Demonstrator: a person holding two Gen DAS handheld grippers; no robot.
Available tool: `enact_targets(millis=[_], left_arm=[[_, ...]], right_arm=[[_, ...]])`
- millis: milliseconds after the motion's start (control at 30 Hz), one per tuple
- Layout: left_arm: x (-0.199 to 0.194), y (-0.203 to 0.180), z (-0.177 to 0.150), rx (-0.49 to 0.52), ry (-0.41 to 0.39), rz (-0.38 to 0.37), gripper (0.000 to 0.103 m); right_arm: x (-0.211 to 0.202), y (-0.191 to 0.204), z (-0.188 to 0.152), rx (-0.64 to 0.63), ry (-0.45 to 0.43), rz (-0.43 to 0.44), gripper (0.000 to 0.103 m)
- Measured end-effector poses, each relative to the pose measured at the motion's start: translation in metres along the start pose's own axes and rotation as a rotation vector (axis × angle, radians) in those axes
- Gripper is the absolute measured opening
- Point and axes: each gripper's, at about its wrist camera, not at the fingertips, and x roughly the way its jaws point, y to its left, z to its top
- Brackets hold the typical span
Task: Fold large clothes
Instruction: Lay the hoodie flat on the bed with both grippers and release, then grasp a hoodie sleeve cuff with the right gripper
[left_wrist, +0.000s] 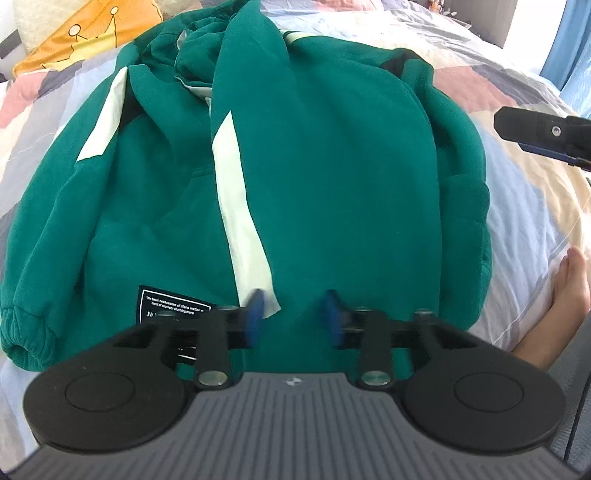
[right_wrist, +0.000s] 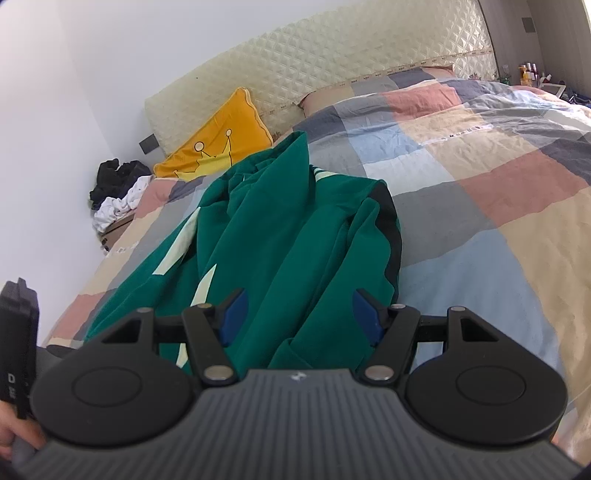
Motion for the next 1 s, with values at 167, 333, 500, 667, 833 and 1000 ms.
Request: enact_targets(millis=[167, 333, 500, 667, 833, 1000], left_arm=[[-0.016, -0.001, 0.009, -0.020, -0.055, -0.034, 0.005], [-0.052, -0.001, 0.035, -0.078, -0.146, -0.136, 0.004], [-0.065, -0.003, 0.072, -0.167, -0.215, -0.268, 0.003], [-0.046, -0.022, 0.099, -0.166, -0.243, -0.320, 0.003], [-0.009, -0.017, 0.099, -0.207, -0.213, -0.328, 0.004], [-0.002, 0.004, 0.091, -0.268, -0.212, -0.374, 0.004]], right_arm=[[-0.001, -0.001, 0.000, 0.006, 0.005, 0.005, 0.066], [0.000, -0.002, 0.000, 0.014, 0.005, 0.008, 0.066], [-0.001, -0.002, 0.000, 0.028, -0.002, -0.001, 0.066], [0.000, -0.010, 0.000, 0.068, 0.001, -0.021, 0.066], [0.008, -0.018, -0.001, 0.106, 0.031, -0.018, 0.066], [0.012, -0.017, -0.002, 0.095, 0.036, 0.048, 0.067]])
